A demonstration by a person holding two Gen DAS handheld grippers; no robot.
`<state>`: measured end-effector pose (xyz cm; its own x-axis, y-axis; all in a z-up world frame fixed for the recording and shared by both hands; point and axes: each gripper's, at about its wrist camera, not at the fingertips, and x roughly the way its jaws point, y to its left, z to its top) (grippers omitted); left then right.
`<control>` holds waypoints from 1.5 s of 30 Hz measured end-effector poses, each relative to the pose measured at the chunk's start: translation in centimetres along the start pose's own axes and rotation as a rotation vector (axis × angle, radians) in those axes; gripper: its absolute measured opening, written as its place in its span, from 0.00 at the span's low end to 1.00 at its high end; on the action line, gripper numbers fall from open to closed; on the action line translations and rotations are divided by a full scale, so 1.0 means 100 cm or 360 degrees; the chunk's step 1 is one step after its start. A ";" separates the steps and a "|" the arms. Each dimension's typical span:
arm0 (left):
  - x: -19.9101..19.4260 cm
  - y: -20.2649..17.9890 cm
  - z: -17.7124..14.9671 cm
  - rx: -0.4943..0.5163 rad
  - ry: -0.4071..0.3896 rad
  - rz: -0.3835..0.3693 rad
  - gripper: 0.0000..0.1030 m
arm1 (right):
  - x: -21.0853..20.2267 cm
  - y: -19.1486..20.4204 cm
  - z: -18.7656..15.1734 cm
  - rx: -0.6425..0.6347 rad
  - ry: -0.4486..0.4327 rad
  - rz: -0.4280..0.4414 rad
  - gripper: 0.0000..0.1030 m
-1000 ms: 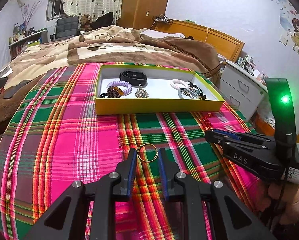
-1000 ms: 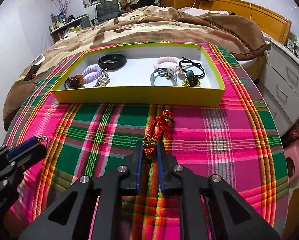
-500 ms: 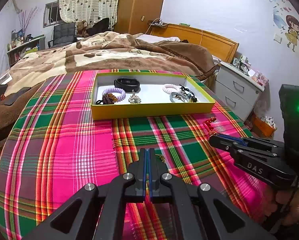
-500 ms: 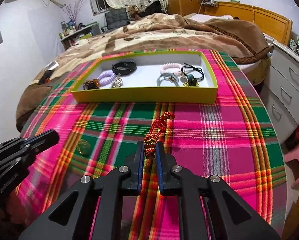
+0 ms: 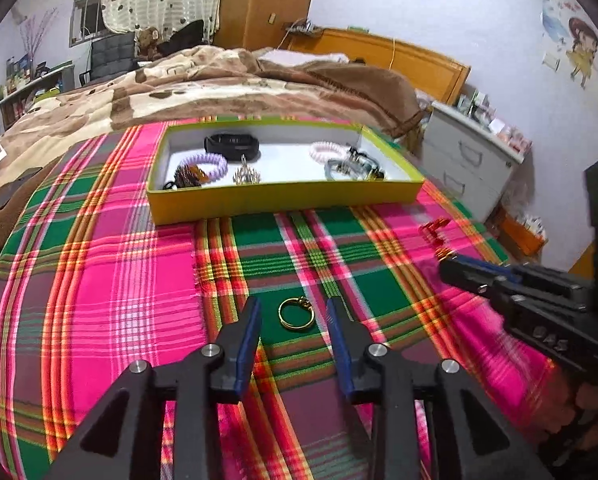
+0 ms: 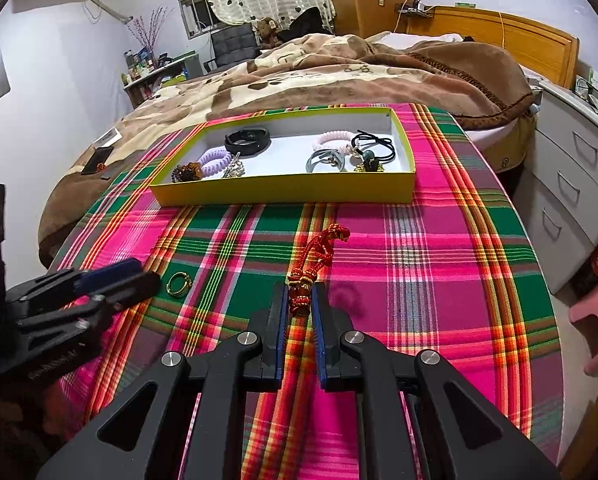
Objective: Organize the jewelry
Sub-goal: 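Carry the gold ring with the left tool while the right tool carries the red bracelet into the box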
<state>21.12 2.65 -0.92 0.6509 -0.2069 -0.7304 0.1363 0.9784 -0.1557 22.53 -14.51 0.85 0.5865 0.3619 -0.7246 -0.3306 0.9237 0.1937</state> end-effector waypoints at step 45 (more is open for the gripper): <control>-0.025 -0.007 0.044 0.0093 -0.0188 0.0019 0.22 | -0.018 0.005 0.034 -0.0110 -0.0116 0.0054 0.11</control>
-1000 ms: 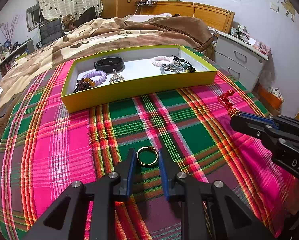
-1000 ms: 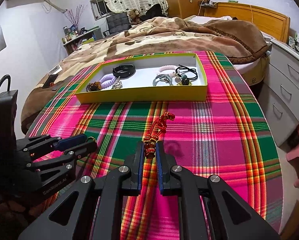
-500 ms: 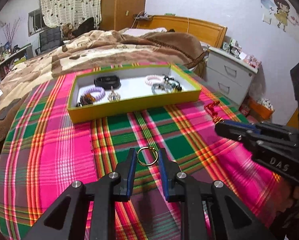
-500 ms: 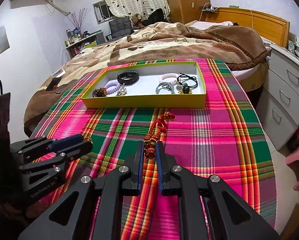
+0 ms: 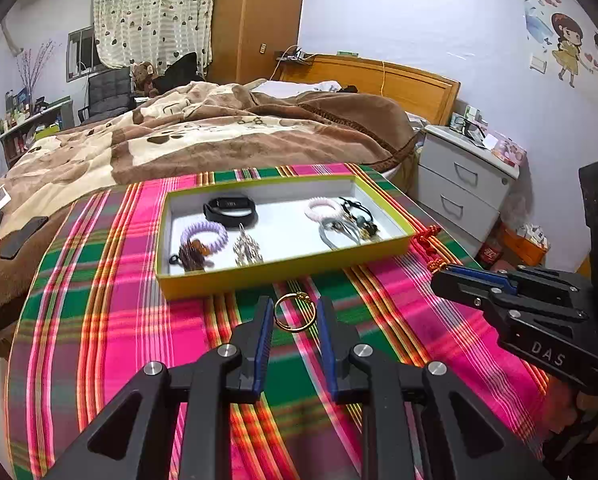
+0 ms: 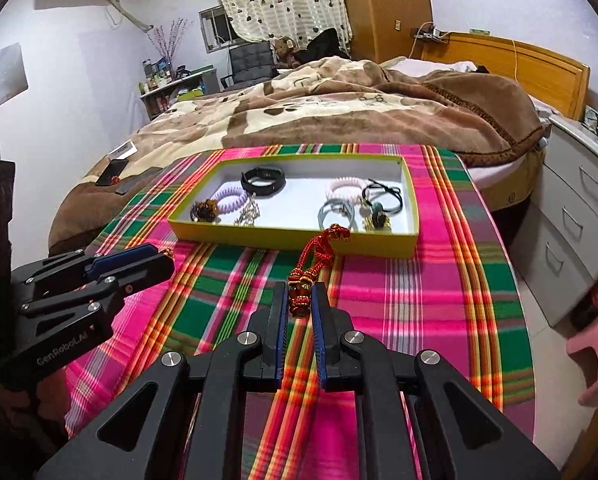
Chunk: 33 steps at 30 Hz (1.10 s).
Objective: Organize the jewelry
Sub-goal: 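Carry the gold ring with the left tool while the right tool carries the red bracelet into the box, then open the left tool to drop the ring while the right tool releases the red bracelet in the box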
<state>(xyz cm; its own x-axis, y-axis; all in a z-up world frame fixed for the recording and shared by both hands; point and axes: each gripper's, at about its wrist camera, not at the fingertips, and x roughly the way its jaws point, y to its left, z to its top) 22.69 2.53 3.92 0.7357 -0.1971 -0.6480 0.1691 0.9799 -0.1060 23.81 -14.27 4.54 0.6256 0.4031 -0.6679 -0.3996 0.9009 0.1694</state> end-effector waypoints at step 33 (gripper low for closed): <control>0.135 0.041 0.074 0.0037 0.0098 0.0001 0.22 | 0.130 -0.033 0.077 -0.0042 0.0159 0.0104 0.11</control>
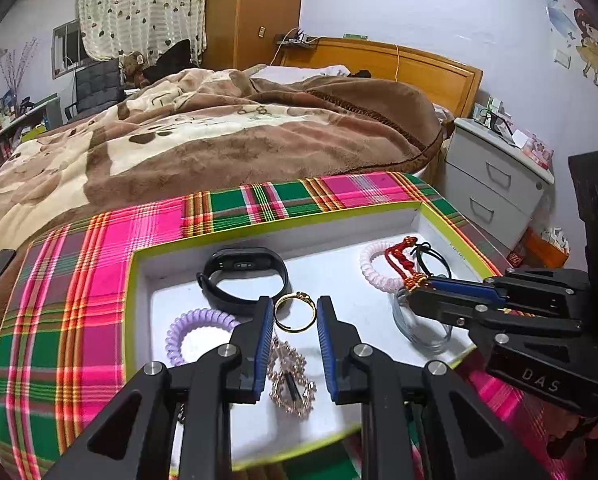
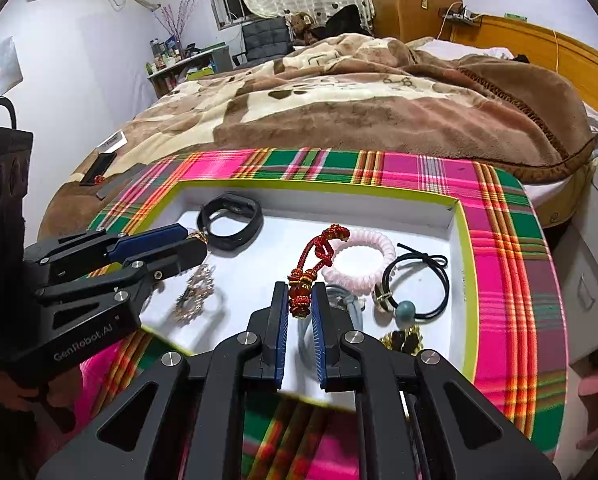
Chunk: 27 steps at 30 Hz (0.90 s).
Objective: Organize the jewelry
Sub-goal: 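Open the left tool to drop the ring while the right tool releases the red bracelet in the box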
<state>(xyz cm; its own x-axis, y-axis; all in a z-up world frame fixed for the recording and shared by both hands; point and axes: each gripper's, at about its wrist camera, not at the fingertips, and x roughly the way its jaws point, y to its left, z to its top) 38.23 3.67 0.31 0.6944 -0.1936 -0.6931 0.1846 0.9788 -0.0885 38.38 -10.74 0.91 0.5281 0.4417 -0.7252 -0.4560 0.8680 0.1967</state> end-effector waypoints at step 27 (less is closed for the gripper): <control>0.019 0.001 -0.003 -0.0021 0.0086 -0.0016 0.22 | 0.012 -0.013 0.001 0.0029 0.0030 -0.0043 0.18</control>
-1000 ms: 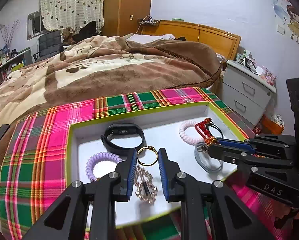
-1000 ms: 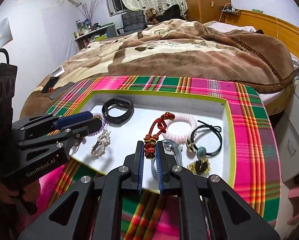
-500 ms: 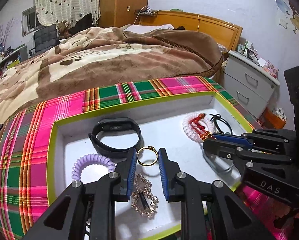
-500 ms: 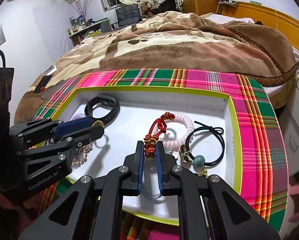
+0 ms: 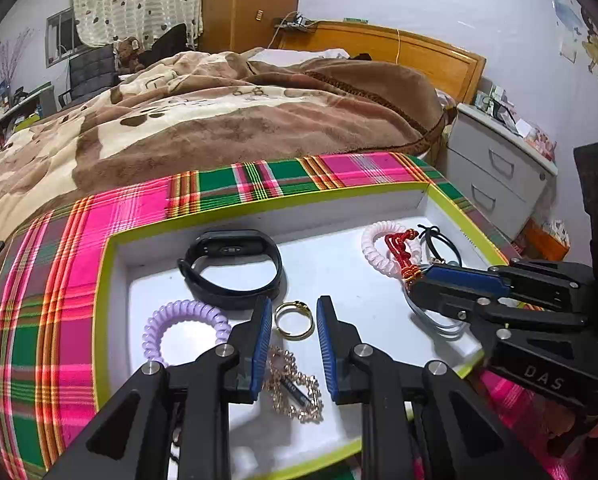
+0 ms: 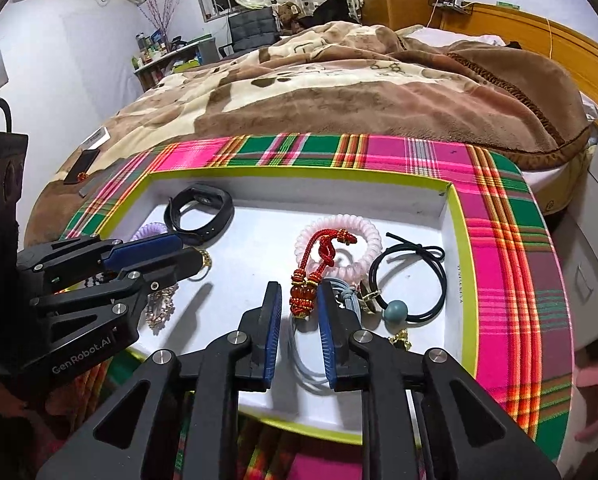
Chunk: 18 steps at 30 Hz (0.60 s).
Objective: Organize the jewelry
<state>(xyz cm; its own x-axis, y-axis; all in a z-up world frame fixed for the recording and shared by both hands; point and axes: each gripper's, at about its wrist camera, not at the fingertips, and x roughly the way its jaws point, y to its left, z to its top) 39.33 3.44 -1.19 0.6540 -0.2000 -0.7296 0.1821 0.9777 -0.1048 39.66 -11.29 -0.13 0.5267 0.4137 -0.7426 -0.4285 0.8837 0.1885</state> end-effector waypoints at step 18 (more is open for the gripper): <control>-0.106 -0.020 -0.047 -0.0080 -0.0199 0.0025 0.22 | -0.103 0.030 -0.048 0.0023 -0.0236 -0.0020 0.24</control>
<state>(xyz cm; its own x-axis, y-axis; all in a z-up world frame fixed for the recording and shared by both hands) 28.59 3.90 3.57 0.7434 -0.1878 -0.6419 0.1360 0.9822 -0.1299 29.45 -13.91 4.98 0.6350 0.4295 -0.6421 -0.4111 0.8916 0.1898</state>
